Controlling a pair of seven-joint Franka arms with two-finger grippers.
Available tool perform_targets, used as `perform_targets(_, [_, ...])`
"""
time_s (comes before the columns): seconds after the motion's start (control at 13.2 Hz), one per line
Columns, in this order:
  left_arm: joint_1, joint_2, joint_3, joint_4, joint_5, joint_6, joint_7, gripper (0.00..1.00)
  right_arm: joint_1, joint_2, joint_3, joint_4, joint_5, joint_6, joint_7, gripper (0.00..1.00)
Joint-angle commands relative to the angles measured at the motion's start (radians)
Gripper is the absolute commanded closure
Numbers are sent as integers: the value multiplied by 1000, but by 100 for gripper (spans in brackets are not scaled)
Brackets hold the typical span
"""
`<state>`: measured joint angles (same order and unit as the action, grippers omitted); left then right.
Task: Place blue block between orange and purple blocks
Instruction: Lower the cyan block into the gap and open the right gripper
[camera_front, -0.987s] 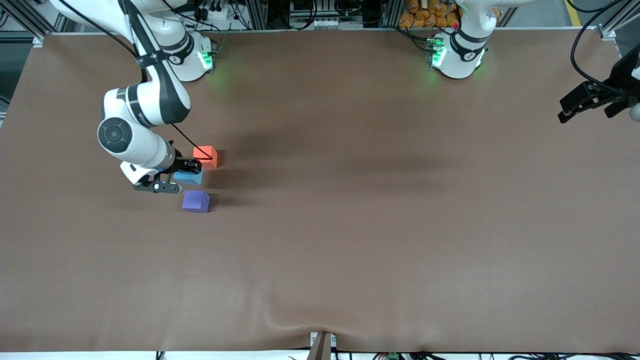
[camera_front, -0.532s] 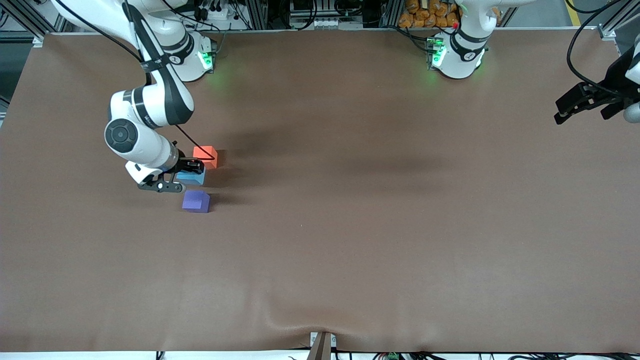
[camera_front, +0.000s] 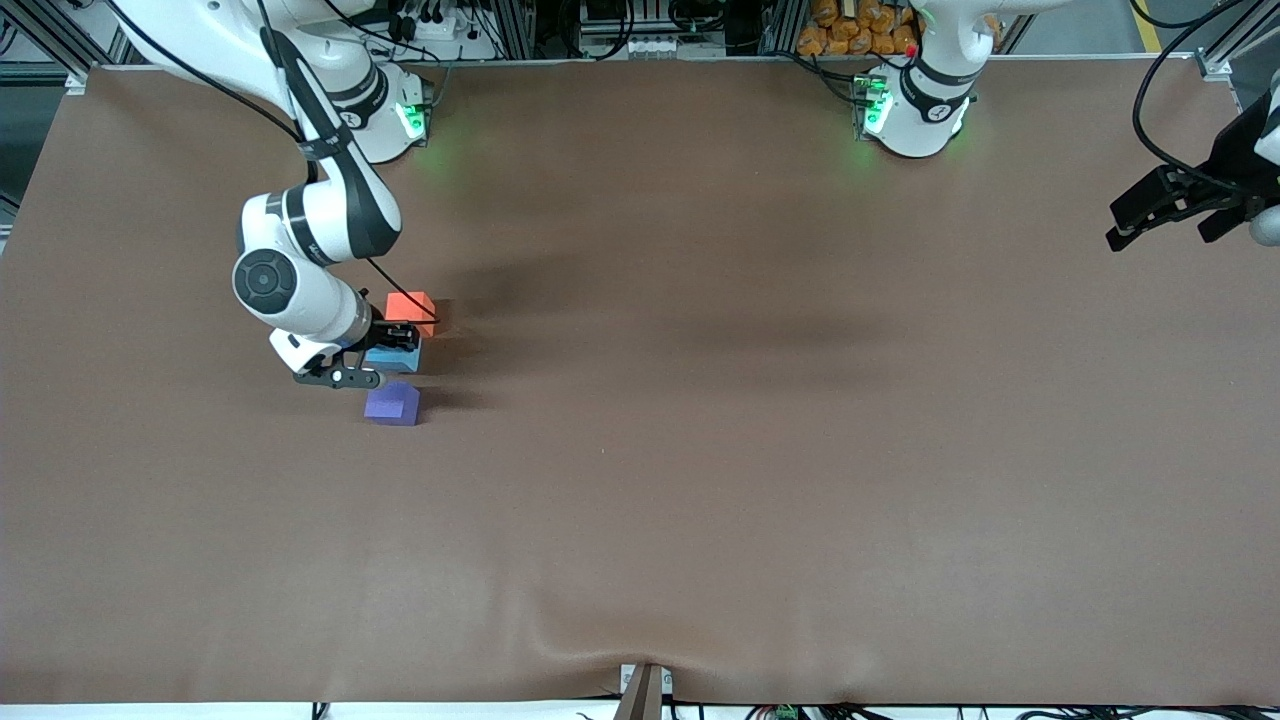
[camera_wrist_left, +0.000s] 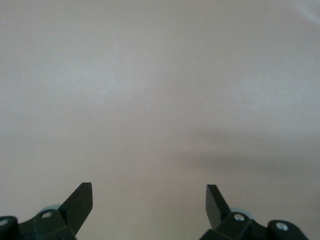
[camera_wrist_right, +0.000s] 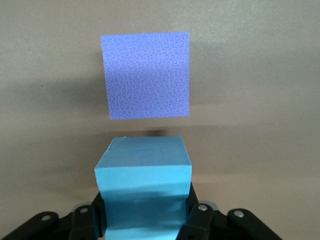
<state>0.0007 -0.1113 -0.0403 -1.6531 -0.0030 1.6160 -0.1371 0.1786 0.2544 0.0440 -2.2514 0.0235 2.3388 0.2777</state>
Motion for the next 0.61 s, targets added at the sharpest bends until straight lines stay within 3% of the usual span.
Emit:
perform_targets(0.0, [9, -2, 0, -2, -22, 19, 21, 0, -4, 12, 5, -19, -2, 40, -15, 100])
perform_targets(0.53, [10, -4, 2, -2, -22, 19, 24, 0, -2, 49, 5, -31, -2, 86, -14, 100])
